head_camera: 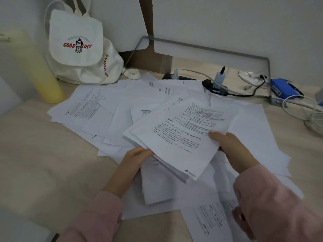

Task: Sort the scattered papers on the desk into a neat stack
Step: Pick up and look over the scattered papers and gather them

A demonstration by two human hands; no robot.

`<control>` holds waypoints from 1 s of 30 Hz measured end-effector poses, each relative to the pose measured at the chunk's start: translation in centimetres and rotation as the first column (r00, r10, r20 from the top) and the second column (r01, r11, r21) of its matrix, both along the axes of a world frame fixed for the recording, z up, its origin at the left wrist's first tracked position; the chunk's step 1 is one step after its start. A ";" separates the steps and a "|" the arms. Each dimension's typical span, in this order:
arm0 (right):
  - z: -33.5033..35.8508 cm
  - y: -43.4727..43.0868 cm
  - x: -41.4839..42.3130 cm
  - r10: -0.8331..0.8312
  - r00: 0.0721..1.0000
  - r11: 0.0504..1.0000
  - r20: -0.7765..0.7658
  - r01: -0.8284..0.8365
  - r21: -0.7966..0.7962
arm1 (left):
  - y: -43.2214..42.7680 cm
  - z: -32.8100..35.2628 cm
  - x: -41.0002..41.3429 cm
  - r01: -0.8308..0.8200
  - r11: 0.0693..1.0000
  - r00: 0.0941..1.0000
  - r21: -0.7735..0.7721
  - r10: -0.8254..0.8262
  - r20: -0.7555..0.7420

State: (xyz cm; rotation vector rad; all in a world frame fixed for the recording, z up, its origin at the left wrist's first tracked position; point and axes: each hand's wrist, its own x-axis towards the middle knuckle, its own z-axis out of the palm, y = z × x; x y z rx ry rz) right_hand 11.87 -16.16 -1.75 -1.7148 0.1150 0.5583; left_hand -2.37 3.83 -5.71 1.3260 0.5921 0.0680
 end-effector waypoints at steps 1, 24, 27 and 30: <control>0.0 0.4 0.1 0.021 0.999 1.000 0.040 -0.020 -0.016 | 0.0 0.0 0.0 0.004 1.000 1.000 0.014 -0.003 -0.012; -2.1 2.8 3.1 0.375 0.893 0.857 0.249 -0.232 -0.461 | -0.4 -0.5 1.0 -0.110 0.989 0.993 0.095 0.106 0.049; -2.5 1.2 3.7 0.313 0.896 0.849 0.316 -0.114 -0.516 | -0.5 -0.7 1.3 -0.116 0.982 0.993 0.150 0.112 0.035; -2.3 -3.0 4.9 0.244 0.909 0.756 0.339 0.041 -0.653 | -0.6 -0.9 1.5 -0.120 0.976 0.992 0.182 0.114 0.044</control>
